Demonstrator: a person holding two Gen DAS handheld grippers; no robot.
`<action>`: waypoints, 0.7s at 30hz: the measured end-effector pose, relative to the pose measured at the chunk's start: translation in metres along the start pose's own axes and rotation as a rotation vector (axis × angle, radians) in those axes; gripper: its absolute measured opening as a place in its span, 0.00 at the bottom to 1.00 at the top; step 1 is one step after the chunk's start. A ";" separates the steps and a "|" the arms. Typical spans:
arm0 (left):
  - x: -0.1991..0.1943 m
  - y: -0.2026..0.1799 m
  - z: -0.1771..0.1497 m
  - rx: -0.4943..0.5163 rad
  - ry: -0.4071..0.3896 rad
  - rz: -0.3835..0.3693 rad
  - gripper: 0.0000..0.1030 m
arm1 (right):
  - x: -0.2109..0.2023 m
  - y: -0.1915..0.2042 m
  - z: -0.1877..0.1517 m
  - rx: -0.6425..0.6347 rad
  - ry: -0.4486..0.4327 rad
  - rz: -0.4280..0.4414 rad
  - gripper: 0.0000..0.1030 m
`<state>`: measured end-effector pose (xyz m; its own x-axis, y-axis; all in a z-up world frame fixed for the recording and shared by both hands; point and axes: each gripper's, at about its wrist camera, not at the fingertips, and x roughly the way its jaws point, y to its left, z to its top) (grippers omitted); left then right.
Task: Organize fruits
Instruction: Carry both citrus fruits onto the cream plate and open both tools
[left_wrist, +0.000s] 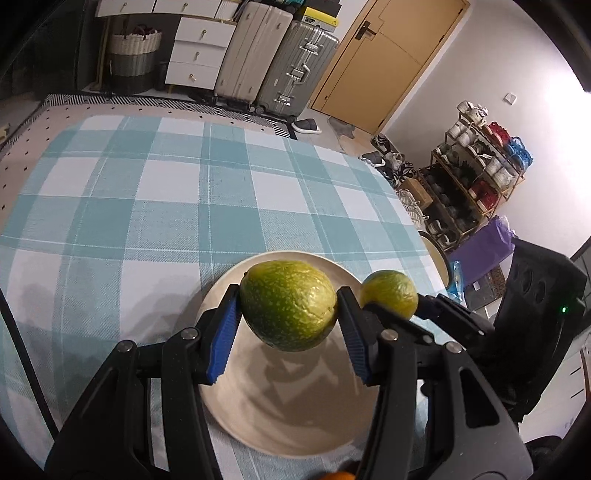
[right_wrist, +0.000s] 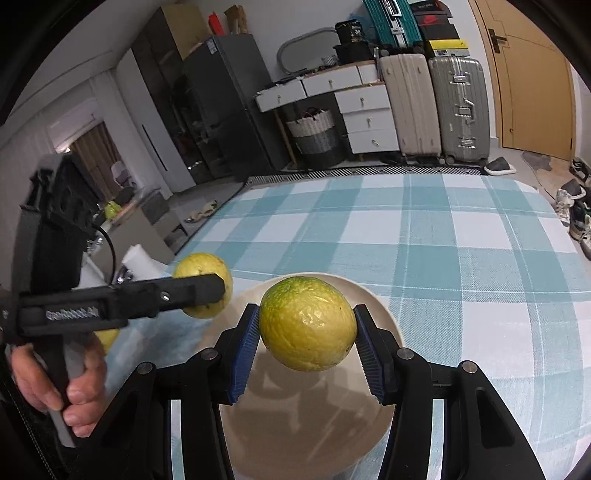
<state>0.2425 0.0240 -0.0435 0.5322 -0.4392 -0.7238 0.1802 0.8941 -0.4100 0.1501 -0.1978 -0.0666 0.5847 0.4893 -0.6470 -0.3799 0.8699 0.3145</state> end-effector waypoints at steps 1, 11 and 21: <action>0.006 0.001 0.002 0.003 0.005 0.000 0.48 | 0.004 -0.002 0.000 0.002 0.004 0.003 0.50; 0.050 0.007 0.004 0.018 0.067 0.011 0.48 | 0.038 -0.013 0.002 -0.009 0.032 -0.035 0.50; 0.076 0.019 0.013 -0.036 0.104 -0.023 0.48 | 0.056 -0.016 0.000 -0.022 0.078 -0.040 0.50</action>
<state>0.2972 0.0086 -0.0987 0.4390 -0.4680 -0.7669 0.1604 0.8807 -0.4456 0.1890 -0.1840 -0.1078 0.5426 0.4474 -0.7109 -0.3735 0.8866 0.2729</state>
